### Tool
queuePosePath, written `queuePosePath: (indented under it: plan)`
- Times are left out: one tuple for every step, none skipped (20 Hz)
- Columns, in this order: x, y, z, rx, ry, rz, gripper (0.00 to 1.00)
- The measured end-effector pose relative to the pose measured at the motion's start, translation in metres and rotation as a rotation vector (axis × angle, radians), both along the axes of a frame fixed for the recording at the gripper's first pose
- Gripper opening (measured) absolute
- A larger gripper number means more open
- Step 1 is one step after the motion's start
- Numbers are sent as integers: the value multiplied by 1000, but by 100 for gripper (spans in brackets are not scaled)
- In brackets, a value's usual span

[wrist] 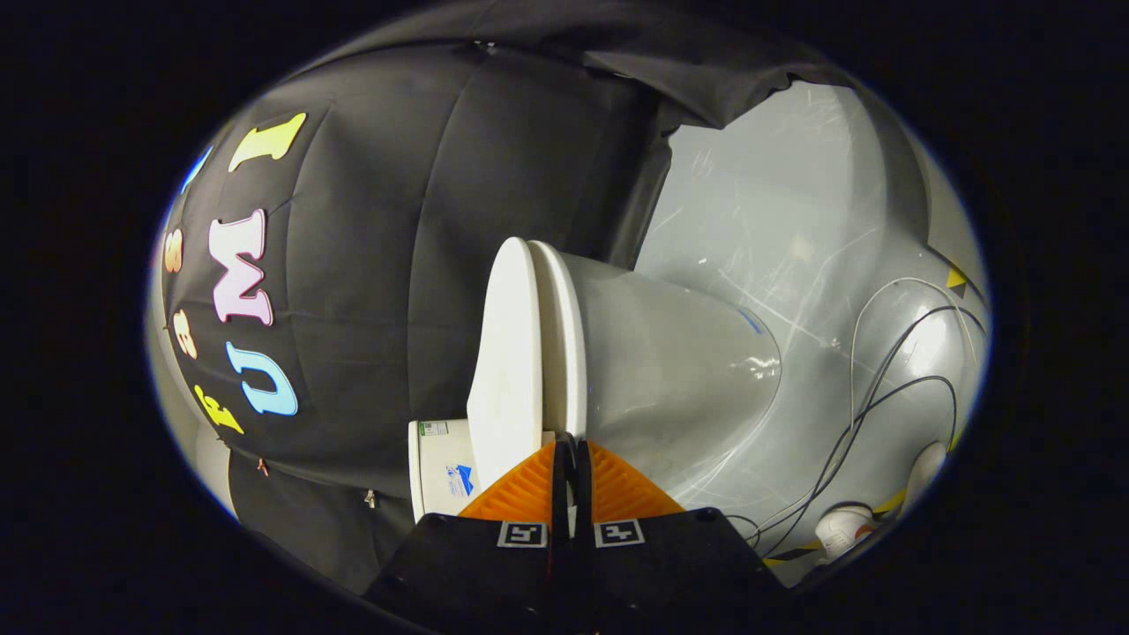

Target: Open the toilet lid.

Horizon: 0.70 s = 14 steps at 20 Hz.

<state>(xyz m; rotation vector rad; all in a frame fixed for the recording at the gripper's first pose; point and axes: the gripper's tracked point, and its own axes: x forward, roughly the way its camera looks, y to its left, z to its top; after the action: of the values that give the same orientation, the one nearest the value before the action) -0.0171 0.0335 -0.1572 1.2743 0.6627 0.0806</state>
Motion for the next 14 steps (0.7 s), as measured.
queuePosePath:
  plan:
    - [-1,1,1,-17,-5,4,5]
    - [0,2,3,-44,-13,14,5]
    - [0,1,5,-71,-18,15,5]
    - [0,2,9,-88,-22,21,5]
    - [1,2,11,-105,-26,22,5]
    - [-1,4,14,-128,-25,32,5]
    - [-1,4,17,-156,-26,33,5]
    - [0,4,20,-184,-31,36,5]
    - [0,4,26,-204,-43,38,5]
    - [2,5,32,-223,-49,44,6]
    - [0,5,37,-239,-51,47,5]
    - [2,5,43,-248,-53,46,5]
    - [2,6,47,-262,-55,54,5]
    - [2,6,50,-277,-55,57,5]
